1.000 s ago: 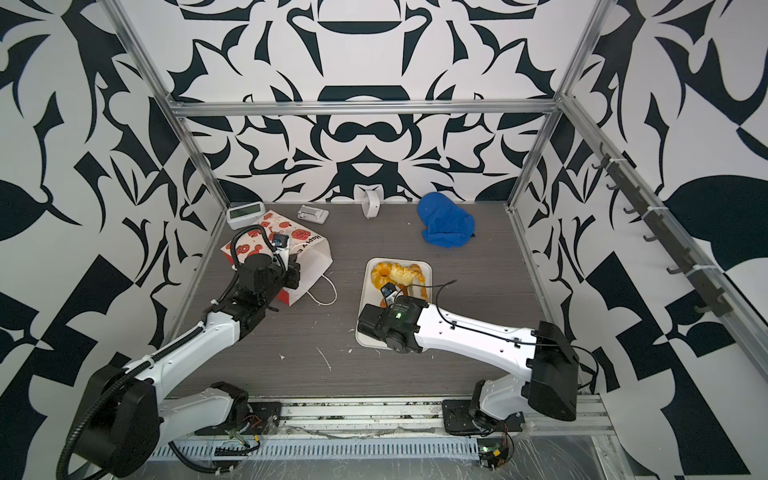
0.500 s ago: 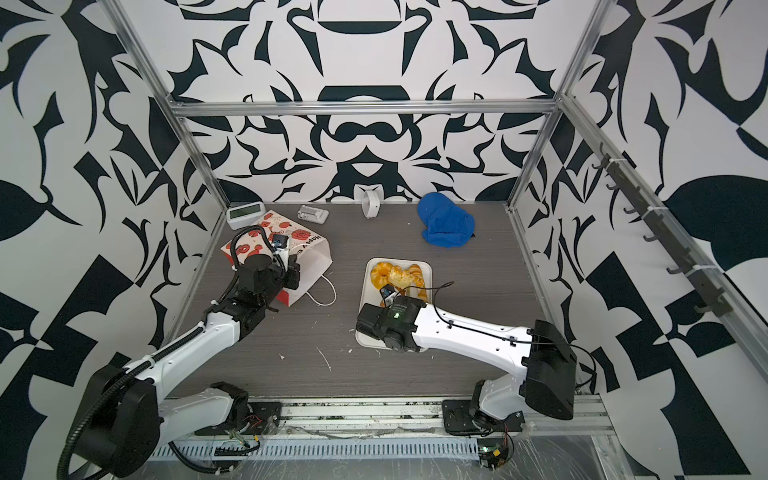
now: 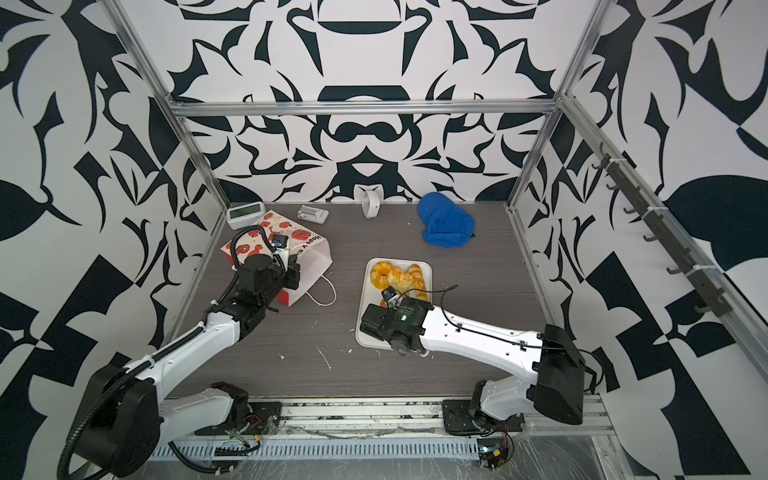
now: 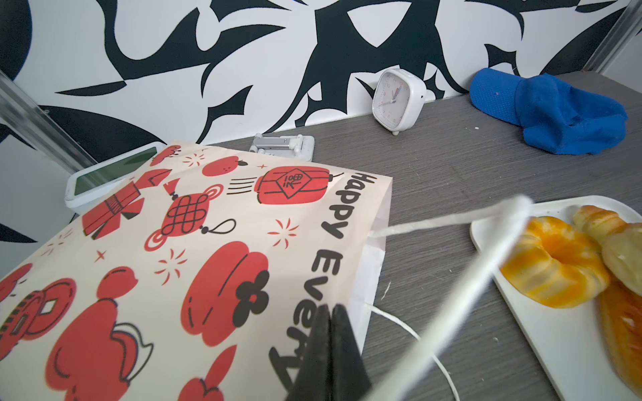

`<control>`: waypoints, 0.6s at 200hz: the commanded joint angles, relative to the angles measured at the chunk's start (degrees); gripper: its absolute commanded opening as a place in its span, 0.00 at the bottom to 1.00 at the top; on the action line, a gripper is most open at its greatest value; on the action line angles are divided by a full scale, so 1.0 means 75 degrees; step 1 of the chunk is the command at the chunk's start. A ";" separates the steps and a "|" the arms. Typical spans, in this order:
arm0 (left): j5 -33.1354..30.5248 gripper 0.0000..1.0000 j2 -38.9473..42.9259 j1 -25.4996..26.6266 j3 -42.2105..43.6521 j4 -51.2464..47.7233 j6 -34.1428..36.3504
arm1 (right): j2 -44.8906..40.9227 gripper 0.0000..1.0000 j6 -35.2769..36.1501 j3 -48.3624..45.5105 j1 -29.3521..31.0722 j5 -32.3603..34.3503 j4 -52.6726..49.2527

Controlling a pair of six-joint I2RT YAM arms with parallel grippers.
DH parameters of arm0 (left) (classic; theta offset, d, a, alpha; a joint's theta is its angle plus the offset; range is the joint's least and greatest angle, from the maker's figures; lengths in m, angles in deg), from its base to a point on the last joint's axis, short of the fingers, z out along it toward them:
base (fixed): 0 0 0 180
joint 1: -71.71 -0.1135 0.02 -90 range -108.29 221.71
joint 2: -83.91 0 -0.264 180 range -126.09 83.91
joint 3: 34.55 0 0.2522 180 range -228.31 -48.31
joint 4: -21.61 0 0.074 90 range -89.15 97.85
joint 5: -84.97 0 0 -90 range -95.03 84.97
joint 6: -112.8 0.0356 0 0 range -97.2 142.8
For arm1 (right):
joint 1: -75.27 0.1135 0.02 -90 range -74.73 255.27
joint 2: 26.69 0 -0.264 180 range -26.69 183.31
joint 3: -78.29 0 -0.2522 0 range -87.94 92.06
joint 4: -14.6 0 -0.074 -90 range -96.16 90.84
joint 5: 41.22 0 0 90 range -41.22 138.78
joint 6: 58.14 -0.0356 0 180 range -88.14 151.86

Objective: Take the fake bread out of the paper bag
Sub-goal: 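Lower the pale pastry onto the tray beside the other breads, then open the tongs to release the pale pastry on the tray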

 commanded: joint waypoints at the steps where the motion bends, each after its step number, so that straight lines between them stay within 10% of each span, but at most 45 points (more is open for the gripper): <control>1: 0.0070 0.03 -0.0053 -0.0044 0.0038 0.0164 -0.0083 | -0.0392 0.34 0.0006 -0.0014 0.0020 -0.0151 0.0195; 120: 0.0029 0.03 -0.0039 -0.0042 -0.0004 0.0046 -0.0083 | -0.0886 0.32 0.0654 0.0599 0.0178 0.0677 0.0524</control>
